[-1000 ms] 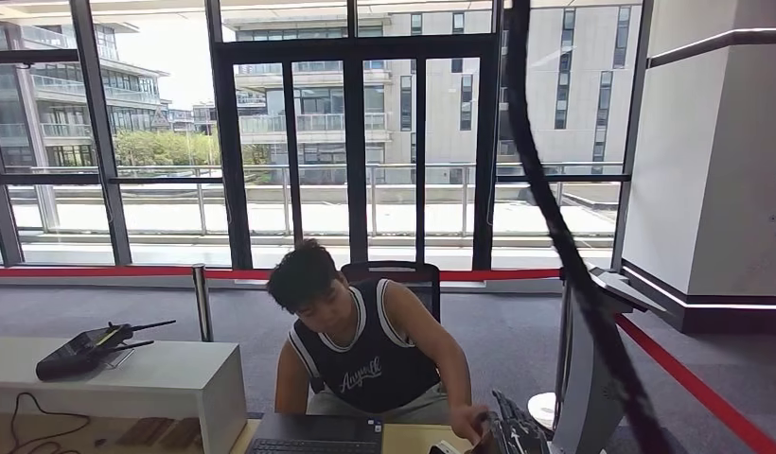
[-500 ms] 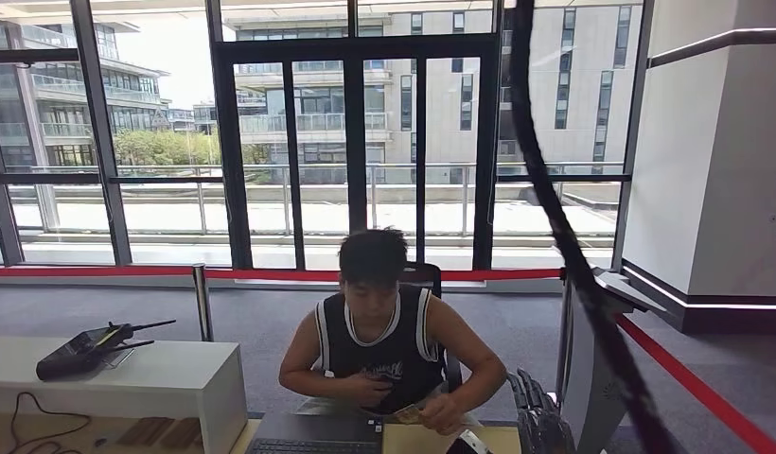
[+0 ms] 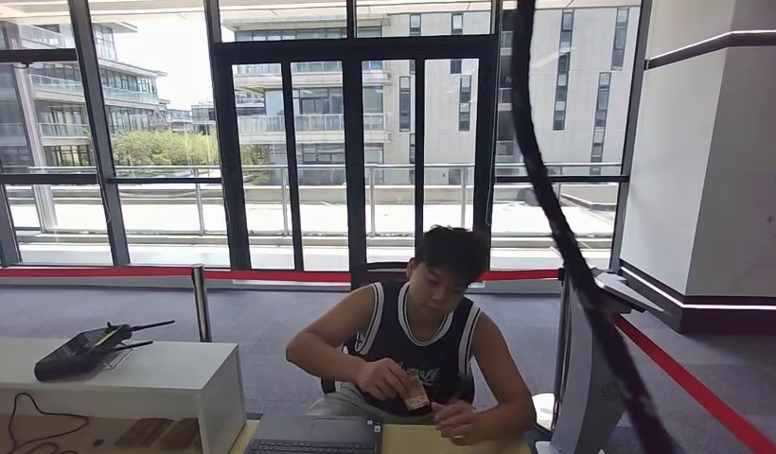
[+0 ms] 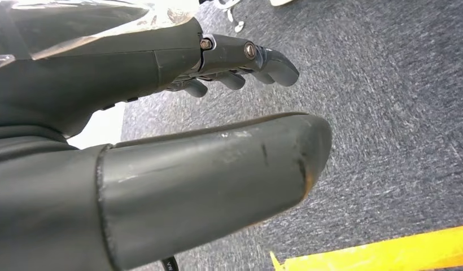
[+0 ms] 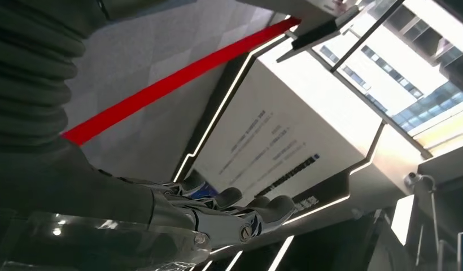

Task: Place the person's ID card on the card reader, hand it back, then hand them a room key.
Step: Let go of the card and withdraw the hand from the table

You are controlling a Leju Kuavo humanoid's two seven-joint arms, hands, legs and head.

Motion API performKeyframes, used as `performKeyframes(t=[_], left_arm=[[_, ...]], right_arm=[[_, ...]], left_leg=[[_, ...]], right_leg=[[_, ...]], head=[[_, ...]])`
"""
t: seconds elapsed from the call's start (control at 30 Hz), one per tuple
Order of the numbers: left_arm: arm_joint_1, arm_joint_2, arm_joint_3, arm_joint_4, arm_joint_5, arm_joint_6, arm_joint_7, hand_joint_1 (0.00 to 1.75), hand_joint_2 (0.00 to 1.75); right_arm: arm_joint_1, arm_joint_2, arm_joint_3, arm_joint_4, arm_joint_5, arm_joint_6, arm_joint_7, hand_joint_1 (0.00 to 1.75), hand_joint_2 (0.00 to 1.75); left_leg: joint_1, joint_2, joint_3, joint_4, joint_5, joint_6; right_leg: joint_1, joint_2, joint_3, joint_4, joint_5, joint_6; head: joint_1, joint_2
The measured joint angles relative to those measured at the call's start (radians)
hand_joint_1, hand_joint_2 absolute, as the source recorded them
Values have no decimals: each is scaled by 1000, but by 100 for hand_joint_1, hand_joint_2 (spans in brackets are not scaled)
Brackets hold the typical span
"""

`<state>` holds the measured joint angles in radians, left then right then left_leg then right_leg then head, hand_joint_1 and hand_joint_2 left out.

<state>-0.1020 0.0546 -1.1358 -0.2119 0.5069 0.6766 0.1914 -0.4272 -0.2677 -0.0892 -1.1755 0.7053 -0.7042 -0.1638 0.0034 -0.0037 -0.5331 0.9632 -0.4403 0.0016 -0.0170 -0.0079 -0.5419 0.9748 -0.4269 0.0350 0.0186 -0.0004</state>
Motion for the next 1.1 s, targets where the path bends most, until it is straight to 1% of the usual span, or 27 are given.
performKeyframes(t=[0.1, 0.2, 0.3, 0.4, 0.5, 0.6, 0.7, 0.77, 0.93, 1.03, 1.1], left_arm=[[-1, -1, 6, 0, 9, 4, 12, 0, 0], [-3, -4, 15, 0, 19, 11, 30, 0, 0], [-5, -9, 24, 0, 26, 20, 48, 0, 0], [-7, -16, 41, 1, 8, 22, 57, 0, 0], [-10, -23, 66, 2, -27, 22, 68, 0, 0], [-11, -29, 95, 5, -67, 22, 78, 0, 0], [-11, -34, 126, 8, -106, 22, 86, 0, 0], [-10, -36, 145, 8, -122, 22, 89, 0, 0], [-9, -37, 180, 9, -133, 22, 92, 0, 0], [-7, -37, 196, 8, -151, 21, 84, 0, 0], [-4, -37, 202, 8, -163, 13, 65, 0, 0]], right_arm=[[42, -8, -149, 1, 18, 0, -44, 0, 175], [61, -9, -283, 35, 52, 1, -106, 0, 175], [59, -5, -400, 117, 126, 2, -145, 0, 175], [51, 3, -501, 224, 216, 3, -147, 0, 175], [49, 15, -585, 341, 311, 4, -103, 0, 175], [55, 31, -642, 456, 395, 5, -21, 0, 175], [70, 46, -676, 565, 453, 7, 70, 0, 175], [83, 54, -690, 625, 472, 7, 102, 0, 175], [96, 68, -715, 728, 483, 7, 119, 0, 175], [102, 69, -725, 782, 494, 17, 178, 0, 175], [123, 69, -733, 816, 483, 34, 220, 0, 175]], left_leg=[[0, 0, 0, 0, 0, 0], [0, 1, 0, 0, 0, 0], [0, 1, 0, 0, 0, 0], [0, 2, 0, 0, 0, 0], [0, 2, 0, 0, 0, 0], [0, 2, 0, -1, 0, 0], [1, 1, 0, -1, 0, 0], [1, 1, -1, -1, 0, 0], [0, 1, -1, -1, 0, 0], [1, 1, 0, -1, 0, 0], [0, 1, 0, -1, 0, 0]], right_leg=[[0, 0, 0, 0, 0, 0], [0, 1, 0, 0, 0, 0], [0, 1, -1, 0, 0, 0], [0, 1, -1, 0, 0, 0], [0, 1, 0, 0, 0, 0], [1, 1, -1, 0, 0, 0], [1, 1, -1, 0, -1, 0], [1, 1, 0, 0, -1, 0], [1, 1, -1, 0, -1, 0], [1, 1, -1, 0, -1, 0], [0, 0, 0, 0, -2, 0]], head=[[0, 0], [0, 0], [0, 0], [0, 0], [0, 0], [0, 0], [0, 0], [0, 0], [0, 0], [0, 0], [0, 0]])
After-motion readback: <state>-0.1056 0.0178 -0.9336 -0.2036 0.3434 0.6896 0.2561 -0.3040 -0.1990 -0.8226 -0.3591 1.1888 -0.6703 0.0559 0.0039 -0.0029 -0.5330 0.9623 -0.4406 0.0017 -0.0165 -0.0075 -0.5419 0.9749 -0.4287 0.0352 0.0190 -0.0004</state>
